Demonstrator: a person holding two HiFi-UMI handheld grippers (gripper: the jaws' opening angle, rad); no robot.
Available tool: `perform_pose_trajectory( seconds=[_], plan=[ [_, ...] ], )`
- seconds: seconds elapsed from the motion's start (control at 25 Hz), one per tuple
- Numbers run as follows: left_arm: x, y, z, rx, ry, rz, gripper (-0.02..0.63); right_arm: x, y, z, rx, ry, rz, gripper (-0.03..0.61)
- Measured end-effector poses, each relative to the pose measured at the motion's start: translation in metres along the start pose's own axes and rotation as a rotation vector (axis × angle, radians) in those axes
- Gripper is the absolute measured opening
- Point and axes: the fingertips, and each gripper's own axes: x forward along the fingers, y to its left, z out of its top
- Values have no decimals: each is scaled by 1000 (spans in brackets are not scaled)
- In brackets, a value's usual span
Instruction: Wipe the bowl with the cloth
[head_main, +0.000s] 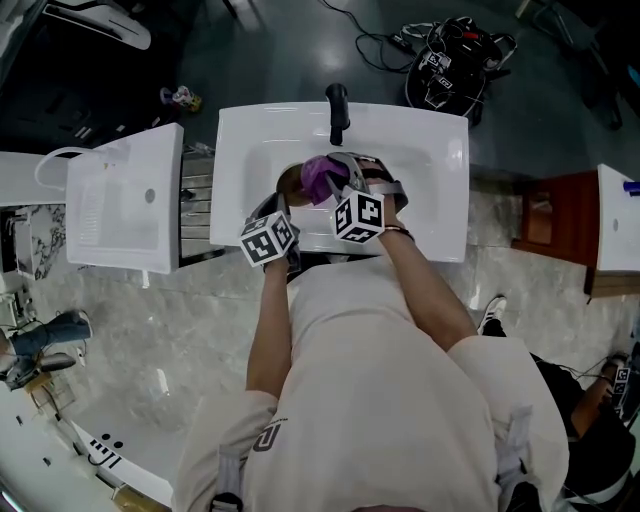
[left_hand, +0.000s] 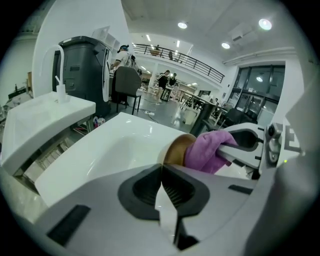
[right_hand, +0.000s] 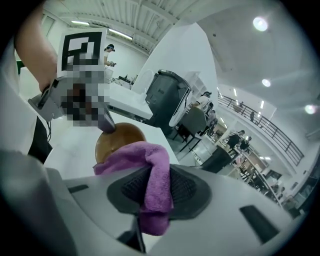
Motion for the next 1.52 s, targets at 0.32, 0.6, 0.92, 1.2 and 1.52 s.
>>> perform_pose_trajectory(
  seconds=[0.32,0.6,0.92,1.2,1.52],
  plan=[
    [6,0,8,-84,-12,-42,12,0,-4,-13,4,55,-19,89],
    [18,-6,42,-122,-53,-96,12,11,28,-4,-107,94,63,89],
    [22,-37,31,161,60,-177,12,33,42,31,-106,128,46,89],
    [22,10,27,134,142,-207,11,48,29,48,50,166,-93,89],
    [54,55,51,117,166,-214,11,38,36,14,168,304,-192,89]
  ],
)
